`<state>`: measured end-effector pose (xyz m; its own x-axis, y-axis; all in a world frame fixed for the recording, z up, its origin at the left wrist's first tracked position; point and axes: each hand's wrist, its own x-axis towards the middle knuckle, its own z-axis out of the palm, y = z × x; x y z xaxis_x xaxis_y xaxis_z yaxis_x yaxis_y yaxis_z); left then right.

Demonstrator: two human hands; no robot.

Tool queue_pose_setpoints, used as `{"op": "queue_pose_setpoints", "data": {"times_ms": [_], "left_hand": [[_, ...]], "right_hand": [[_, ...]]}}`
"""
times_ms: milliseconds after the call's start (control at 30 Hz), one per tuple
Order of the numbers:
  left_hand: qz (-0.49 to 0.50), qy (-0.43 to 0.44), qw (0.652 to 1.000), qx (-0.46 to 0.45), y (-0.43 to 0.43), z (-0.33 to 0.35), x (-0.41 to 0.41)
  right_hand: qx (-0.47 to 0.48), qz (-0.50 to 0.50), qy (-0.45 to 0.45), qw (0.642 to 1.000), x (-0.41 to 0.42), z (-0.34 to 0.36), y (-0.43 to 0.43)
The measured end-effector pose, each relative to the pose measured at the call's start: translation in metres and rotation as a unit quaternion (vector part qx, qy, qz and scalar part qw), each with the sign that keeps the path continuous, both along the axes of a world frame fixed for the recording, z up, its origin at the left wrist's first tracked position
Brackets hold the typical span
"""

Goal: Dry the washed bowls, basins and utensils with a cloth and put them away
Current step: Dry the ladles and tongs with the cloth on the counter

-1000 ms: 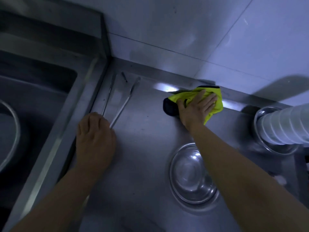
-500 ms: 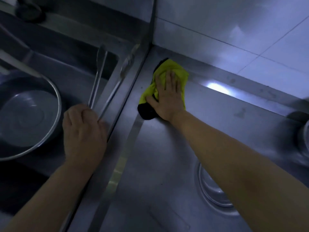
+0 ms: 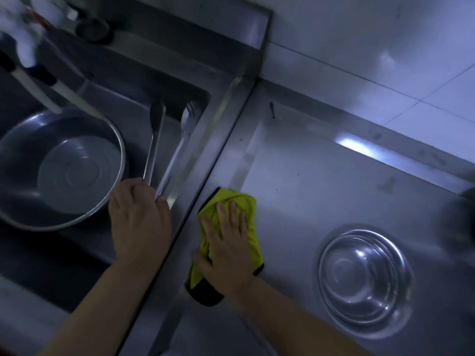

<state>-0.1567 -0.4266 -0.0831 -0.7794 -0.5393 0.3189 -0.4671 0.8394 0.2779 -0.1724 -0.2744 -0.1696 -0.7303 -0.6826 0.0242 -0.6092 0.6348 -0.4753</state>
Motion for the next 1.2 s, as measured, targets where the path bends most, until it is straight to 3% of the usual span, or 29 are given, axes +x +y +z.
{"op": "queue_pose_setpoints", "data": {"times_ms": [100,200,333,500,667,800,1033,1200], "left_hand": [[0.007,0.004,1.000,0.005,-0.009,-0.003,0.005],[0.010,0.004,1.000,0.003,-0.014,-0.009,0.011],[0.004,0.012,1.000,0.000,-0.015,-0.014,0.018],[-0.019,0.006,1.000,0.007,-0.014,-0.014,0.021],[-0.073,-0.021,0.997,0.001,0.000,-0.013,0.013],[-0.106,-0.026,0.994,0.015,0.019,-0.013,-0.003],[-0.124,-0.027,0.991,0.036,0.066,-0.023,-0.020],[-0.129,-0.065,0.989,0.031,0.103,-0.043,-0.010]], "right_hand": [[-0.017,-0.085,0.005,0.996,-0.069,0.001,-0.024],[-0.020,-0.163,-0.052,0.985,-0.159,0.006,-0.030],[0.061,-0.163,-0.028,0.984,-0.224,0.007,-0.022],[0.103,-0.162,0.033,0.981,-0.146,-0.001,-0.008],[0.091,-0.020,0.069,0.993,-0.001,-0.003,0.034],[0.075,0.044,0.088,0.992,-0.001,-0.006,0.068],[0.125,-0.199,0.076,0.969,-0.165,-0.011,0.121],[0.148,-0.306,0.062,0.938,-0.214,-0.008,0.186]]}}
